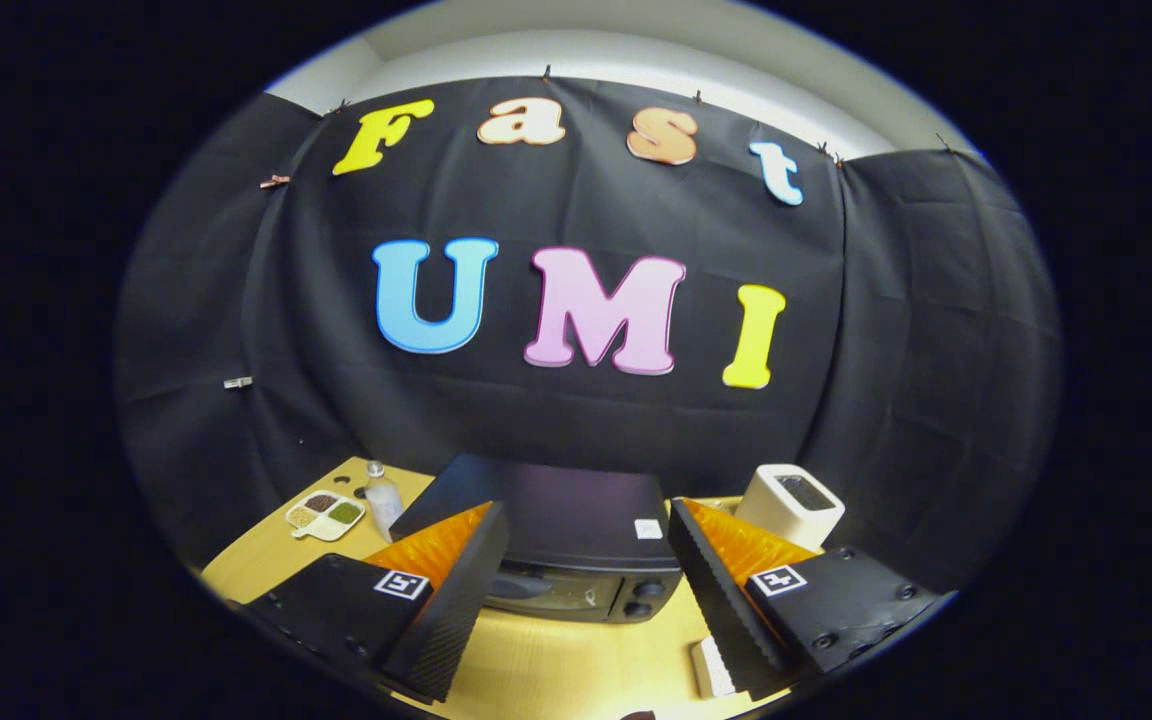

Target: Open the toaster oven, put the food inside, and close the toaster oven door.

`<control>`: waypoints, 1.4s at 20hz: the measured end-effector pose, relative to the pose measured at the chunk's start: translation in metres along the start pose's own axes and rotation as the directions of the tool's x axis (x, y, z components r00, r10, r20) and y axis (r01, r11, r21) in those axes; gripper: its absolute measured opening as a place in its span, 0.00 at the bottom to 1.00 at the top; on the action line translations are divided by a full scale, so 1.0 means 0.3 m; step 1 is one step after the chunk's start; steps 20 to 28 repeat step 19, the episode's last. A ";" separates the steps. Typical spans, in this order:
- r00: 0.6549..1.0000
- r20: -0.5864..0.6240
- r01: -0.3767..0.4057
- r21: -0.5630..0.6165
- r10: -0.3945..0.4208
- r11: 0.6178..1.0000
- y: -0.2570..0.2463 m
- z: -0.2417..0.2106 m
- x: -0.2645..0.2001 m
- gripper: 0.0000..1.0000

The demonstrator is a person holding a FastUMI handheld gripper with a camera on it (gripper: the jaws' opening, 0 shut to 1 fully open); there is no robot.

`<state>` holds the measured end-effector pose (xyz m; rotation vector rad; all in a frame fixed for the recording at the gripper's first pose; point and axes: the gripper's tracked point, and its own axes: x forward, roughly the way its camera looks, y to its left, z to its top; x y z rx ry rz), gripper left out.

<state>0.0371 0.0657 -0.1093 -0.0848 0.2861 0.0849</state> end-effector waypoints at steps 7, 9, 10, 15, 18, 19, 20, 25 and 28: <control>0.987 0.159 0.031 0.026 -0.035 0.999 -0.122 0.201 -0.084 1.00; 0.985 0.172 0.018 0.043 -0.025 0.999 -0.112 0.212 -0.103 1.00; 0.985 0.174 0.013 0.052 -0.022 0.999 -0.117 0.214 -0.108 1.00; 0.981 0.190 0.013 0.056 -0.023 0.998 -0.122 0.223 -0.112 1.00; 0.982 0.188 0.010 0.065 -0.022 0.998 -0.125 0.227 -0.108 1.00; 0.982 0.187 0.010 0.072 -0.023 0.997 -0.128 0.227 -0.111 1.00; 0.982 0.187 0.010 0.072 -0.023 0.997 -0.128 0.227 -0.111 1.00; 0.982 0.187 0.010 0.072 -0.023 0.997 -0.128 0.227 -0.111 1.00; 0.982 0.187 0.010 0.072 -0.023 0.997 -0.128 0.227 -0.111 1.00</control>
